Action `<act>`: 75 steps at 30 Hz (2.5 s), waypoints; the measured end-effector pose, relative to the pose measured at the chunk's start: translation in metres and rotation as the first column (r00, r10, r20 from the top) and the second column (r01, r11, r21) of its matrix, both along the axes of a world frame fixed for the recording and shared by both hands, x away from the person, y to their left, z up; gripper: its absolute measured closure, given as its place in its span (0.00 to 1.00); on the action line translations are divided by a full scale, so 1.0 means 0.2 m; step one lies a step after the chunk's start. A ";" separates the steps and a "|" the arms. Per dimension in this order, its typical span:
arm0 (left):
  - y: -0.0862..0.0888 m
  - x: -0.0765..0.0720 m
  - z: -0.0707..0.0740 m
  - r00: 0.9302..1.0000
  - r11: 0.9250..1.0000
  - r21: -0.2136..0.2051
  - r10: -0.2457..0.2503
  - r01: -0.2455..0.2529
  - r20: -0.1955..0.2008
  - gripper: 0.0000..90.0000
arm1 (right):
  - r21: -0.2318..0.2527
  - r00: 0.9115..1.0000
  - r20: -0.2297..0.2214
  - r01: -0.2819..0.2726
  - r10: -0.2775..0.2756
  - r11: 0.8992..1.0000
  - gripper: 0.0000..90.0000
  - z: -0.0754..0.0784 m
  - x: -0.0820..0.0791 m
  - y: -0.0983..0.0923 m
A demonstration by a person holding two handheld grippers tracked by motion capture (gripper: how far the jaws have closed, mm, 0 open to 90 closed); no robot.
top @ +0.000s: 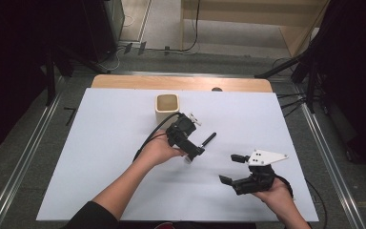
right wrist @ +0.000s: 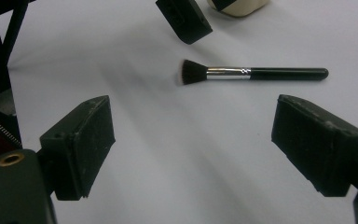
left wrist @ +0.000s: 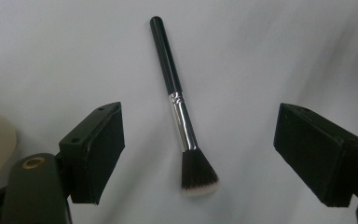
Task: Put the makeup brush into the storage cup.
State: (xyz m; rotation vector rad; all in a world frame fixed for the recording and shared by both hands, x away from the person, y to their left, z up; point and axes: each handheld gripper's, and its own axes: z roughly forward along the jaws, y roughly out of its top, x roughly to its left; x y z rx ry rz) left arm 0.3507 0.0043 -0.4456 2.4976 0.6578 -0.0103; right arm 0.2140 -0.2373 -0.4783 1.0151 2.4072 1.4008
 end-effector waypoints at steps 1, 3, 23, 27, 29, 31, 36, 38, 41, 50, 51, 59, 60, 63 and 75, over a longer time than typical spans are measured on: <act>-0.01 0.00 0.00 1.000 1.000 0.008 0.001 -0.001 -0.002 0.19 | -0.001 1.000 0.000 -0.001 0.001 1.000 0.16 0.00 0.00 0.00; -0.02 0.01 0.00 1.000 1.000 0.026 0.003 -0.003 -0.007 0.19 | -0.003 1.000 0.001 -0.002 0.002 1.000 0.16 0.00 0.00 0.00; -0.16 0.06 0.00 0.998 0.984 0.178 0.018 -0.006 -0.065 0.24 | -0.024 1.000 -0.013 -0.012 0.012 1.000 0.16 -0.01 0.01 0.01; -0.17 0.07 -0.01 0.998 0.974 0.227 0.022 -0.006 -0.066 0.25 | -0.024 1.000 -0.016 -0.012 0.012 1.000 0.16 -0.01 0.00 0.01; -0.18 0.07 -0.03 0.996 0.969 0.246 0.032 -0.011 -0.082 0.26 | -0.025 1.000 -0.019 -0.012 0.011 1.000 0.16 -0.01 0.00 0.01; -0.17 0.08 -0.04 0.995 0.967 0.253 0.042 -0.016 -0.096 0.26 | -0.025 1.000 -0.021 -0.013 0.012 1.000 0.16 -0.01 0.00 0.01; -0.18 0.09 -0.05 0.994 0.968 0.251 0.047 -0.020 -0.100 0.26 | -0.027 1.000 -0.021 -0.015 0.014 1.000 0.16 -0.02 0.01 0.01; -0.18 0.09 -0.06 0.993 0.972 0.236 0.044 -0.017 -0.109 0.27 | -0.029 1.000 -0.021 -0.015 0.015 0.999 0.16 -0.02 0.01 0.01; -0.18 0.08 -0.07 0.994 0.969 0.246 0.042 -0.015 -0.105 0.30 | -0.030 1.000 -0.021 -0.018 0.018 0.999 0.16 -0.02 0.01 0.01; -0.20 0.08 -0.12 0.995 0.966 0.258 0.052 -0.029 -0.082 0.37 | -0.030 0.999 -0.027 -0.022 0.021 0.999 0.16 -0.02 0.01 0.01; -0.20 0.08 -0.12 0.994 0.966 0.256 0.057 -0.033 -0.088 0.38 | -0.032 0.999 -0.026 -0.023 0.022 0.999 0.16 -0.02 0.01 0.01; -0.21 0.08 -0.16 0.996 0.955 0.297 0.049 -0.026 -0.068 0.46 | -0.036 0.999 -0.028 -0.024 0.023 0.999 0.16 -0.02 0.01 0.02; -0.22 0.08 -0.17 0.997 0.956 0.294 0.046 -0.027 -0.059 0.47 | -0.036 0.999 -0.028 -0.024 0.023 0.999 0.16 -0.02 0.01 0.02; -0.22 0.07 -0.17 0.997 0.954 0.297 0.050 -0.032 -0.054 0.50 | -0.037 0.999 -0.028 -0.025 0.024 0.999 0.16 -0.02 0.01 0.02; -0.25 0.05 -0.18 0.998 0.934 0.351 0.064 -0.064 0.010 0.65 | -0.040 0.999 -0.028 -0.026 0.025 0.999 0.16 -0.02 0.01 0.02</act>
